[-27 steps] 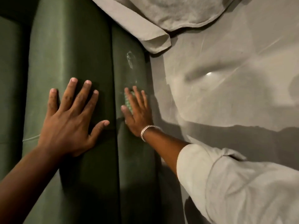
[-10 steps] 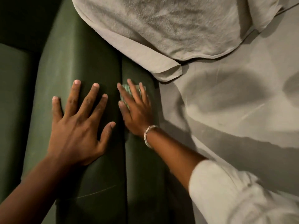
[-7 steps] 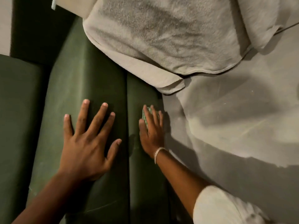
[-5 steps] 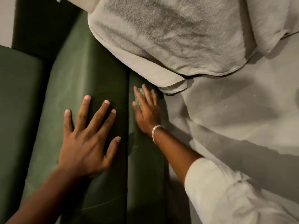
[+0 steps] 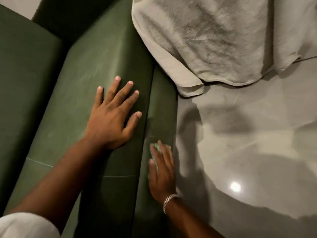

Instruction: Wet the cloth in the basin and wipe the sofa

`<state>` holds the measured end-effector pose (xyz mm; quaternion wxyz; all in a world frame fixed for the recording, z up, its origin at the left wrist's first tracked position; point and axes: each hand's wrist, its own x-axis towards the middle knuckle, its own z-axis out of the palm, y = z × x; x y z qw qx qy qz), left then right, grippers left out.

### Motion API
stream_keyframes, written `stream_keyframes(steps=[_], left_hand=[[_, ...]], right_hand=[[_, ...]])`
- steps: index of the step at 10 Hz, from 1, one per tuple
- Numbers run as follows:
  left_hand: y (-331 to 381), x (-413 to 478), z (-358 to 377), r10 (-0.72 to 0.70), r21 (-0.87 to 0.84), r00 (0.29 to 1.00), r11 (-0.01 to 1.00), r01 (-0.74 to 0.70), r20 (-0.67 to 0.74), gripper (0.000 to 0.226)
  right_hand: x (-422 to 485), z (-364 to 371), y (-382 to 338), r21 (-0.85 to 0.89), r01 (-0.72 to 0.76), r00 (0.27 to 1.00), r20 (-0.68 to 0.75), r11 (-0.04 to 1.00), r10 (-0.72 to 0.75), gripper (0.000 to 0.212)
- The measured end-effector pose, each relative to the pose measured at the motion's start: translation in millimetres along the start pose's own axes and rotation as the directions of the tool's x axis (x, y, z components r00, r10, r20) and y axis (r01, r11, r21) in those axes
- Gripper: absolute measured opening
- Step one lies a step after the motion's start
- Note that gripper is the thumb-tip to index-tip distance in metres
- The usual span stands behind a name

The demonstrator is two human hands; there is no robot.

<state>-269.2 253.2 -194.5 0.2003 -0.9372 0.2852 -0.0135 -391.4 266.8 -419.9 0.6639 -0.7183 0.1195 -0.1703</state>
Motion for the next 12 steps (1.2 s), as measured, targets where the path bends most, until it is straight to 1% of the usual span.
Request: stream_keyframes(steps=[1,2,3,4,5,6,7,8,9,10,11,12], left_hand=[[2,-9,-22,-0.171,-0.529,0.985,0.834,0.155,0.020,0.060],[-1,-24,-48,-0.320,-0.863,0.927,0.394,0.316,0.193,0.047],[4,-33,-91,-0.230,-0.832,0.809,-0.288,0.474,0.541,0.051],[-4,-24,-154,0.134,-0.372,0.795,-0.830,0.416,0.592,0.087],[-13,6,-205,0.143,-0.152,0.841,-0.954,0.257,0.522,0.071],[-18,63,-229,0.140,-0.109,0.853,-0.969,0.223,0.503,0.043],[-14,142,-236,0.123,-0.182,0.841,-0.950,0.253,0.527,0.037],[-5,224,-223,0.035,-0.332,0.790,-0.896,0.296,0.612,0.028],[-2,288,-197,-0.067,-0.462,0.699,-0.794,0.394,0.712,0.023],[-8,318,-178,-0.125,-0.518,0.652,-0.725,0.454,0.748,0.043],[-30,326,-182,-0.238,-0.627,0.638,-0.600,0.496,0.732,0.058],[-70,299,-204,-0.404,-0.754,0.639,-0.411,0.512,0.654,0.038]], right_hand=[[-3,-40,-15,0.429,-0.594,0.762,0.030,0.680,0.647,0.040],[39,-78,-79,0.609,-0.549,0.713,-0.017,0.573,0.701,0.039],[89,-109,-188,0.439,-0.322,0.920,-0.062,0.839,0.386,0.037],[124,-133,-295,-0.015,-0.042,0.988,0.148,0.999,0.043,0.045],[167,-163,-367,-0.200,0.070,0.986,0.162,0.977,-0.038,0.050],[235,-199,-398,-0.190,-0.156,0.988,-0.019,0.969,0.156,0.060],[313,-229,-399,0.038,-0.442,0.896,-0.024,0.896,0.443,0.057],[386,-236,-374,-0.099,-0.423,0.901,-0.146,0.901,0.408,0.050],[448,-224,-336,-0.170,-0.427,0.887,-0.271,0.888,0.375,0.043],[488,-213,-303,-0.208,-0.497,0.854,-0.290,0.843,0.432,0.036],[508,-211,-294,-0.367,-0.485,0.874,-0.217,0.793,0.434,0.029],[507,-221,-336,-0.422,-0.383,0.923,-0.209,0.822,0.322,0.034]])
